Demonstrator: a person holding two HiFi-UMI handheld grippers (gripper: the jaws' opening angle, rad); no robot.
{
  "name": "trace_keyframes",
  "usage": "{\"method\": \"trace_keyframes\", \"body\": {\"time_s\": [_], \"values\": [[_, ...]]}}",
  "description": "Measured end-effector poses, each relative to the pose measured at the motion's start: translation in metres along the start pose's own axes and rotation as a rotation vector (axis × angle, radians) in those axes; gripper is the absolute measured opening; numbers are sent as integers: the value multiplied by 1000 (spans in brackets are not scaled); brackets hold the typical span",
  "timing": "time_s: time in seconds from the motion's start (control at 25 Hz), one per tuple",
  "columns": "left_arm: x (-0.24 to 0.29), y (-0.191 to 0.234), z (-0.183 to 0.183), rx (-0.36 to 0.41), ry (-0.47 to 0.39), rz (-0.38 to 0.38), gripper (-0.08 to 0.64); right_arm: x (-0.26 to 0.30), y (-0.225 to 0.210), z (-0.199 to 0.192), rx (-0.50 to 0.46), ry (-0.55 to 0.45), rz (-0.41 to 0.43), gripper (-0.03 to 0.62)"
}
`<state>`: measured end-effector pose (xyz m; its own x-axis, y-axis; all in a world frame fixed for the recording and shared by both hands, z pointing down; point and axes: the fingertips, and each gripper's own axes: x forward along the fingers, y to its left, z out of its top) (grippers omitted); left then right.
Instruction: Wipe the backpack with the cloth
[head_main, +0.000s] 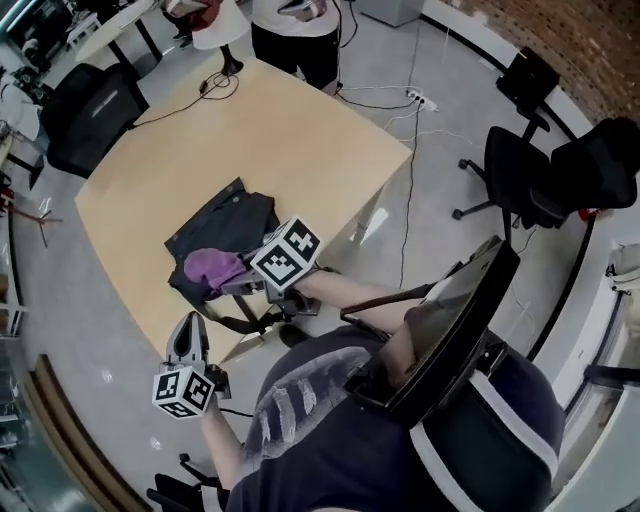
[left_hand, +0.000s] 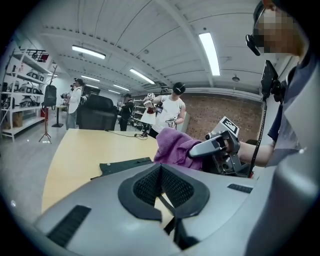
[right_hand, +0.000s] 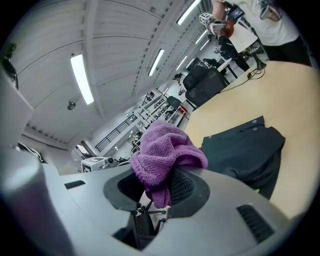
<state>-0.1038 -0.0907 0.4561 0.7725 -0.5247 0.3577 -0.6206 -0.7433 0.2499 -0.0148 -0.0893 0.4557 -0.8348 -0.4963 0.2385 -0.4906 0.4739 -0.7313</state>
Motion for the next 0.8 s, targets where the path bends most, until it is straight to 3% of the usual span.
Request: {"method": "trace_keyframes", "body": {"time_s": [0.4, 0.64, 0.8], "values": [[2, -145, -29, 58, 12, -9, 6, -128, 9, -52, -15, -71, 31, 100], [-23, -179, -66, -5, 38, 63, 6, -159, 19, -88, -26, -14, 48, 100], [-38, -188, -70, 0, 39, 102, 6, -168, 27, -96, -16, -2, 60, 100]]}}
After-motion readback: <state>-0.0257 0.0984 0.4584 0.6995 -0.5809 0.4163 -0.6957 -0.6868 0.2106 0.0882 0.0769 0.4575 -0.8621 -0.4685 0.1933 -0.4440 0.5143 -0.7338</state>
